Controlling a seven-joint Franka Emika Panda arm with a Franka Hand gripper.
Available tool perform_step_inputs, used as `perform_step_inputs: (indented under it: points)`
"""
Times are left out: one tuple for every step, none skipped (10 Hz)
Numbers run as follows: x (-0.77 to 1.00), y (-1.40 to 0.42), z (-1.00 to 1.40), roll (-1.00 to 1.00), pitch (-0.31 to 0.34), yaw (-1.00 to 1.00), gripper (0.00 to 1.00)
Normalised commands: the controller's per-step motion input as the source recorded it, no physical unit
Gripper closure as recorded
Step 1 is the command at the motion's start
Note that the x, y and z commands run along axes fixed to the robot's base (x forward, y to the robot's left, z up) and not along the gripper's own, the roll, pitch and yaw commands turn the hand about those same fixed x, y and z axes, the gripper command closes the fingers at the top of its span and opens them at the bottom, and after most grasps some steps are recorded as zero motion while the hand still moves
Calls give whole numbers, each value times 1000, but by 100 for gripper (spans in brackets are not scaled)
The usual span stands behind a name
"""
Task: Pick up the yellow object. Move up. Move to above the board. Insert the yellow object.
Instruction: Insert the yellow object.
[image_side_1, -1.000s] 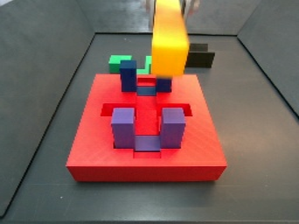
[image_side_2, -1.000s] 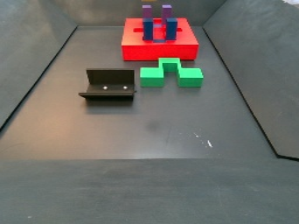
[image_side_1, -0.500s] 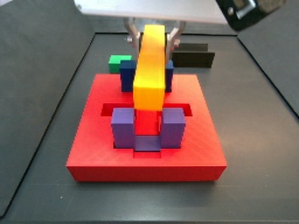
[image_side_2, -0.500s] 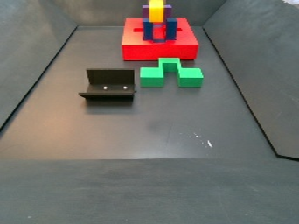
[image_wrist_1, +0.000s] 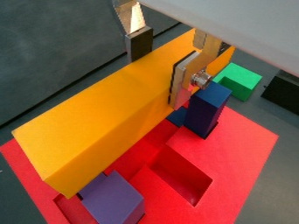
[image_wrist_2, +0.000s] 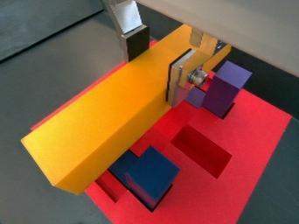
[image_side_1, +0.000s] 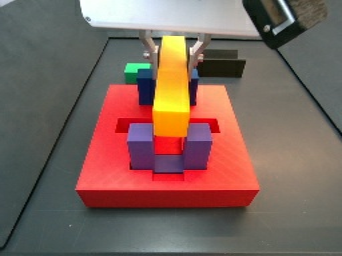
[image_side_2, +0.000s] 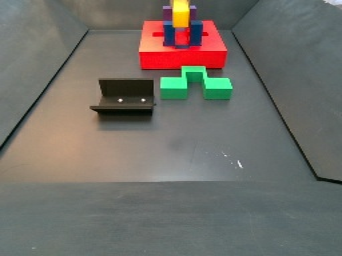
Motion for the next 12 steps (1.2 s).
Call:
perform_step_inputs:
  points:
    - [0, -29, -140, 109, 0, 109, 100]
    - [0, -43, -140, 106, 0, 103, 100]
    - [0, -114, -89, 117, 0, 129, 100]
    - [0, -206, -23, 166, 0, 180, 100]
    - [0, -166, -57, 161, 0, 129, 100]
    - [106, -100, -71, 109, 0, 60, 100]
    - [160, -49, -137, 123, 0, 6, 100]
    - [134, -20, -171, 126, 0, 0, 100]
    - [143, -26, -151, 114, 0, 0, 100]
    - [49, -17, -140, 89, 0, 0, 100]
    - [17, -20, -120, 54, 0, 0, 100]
    - [0, -17, -120, 44, 0, 0, 100]
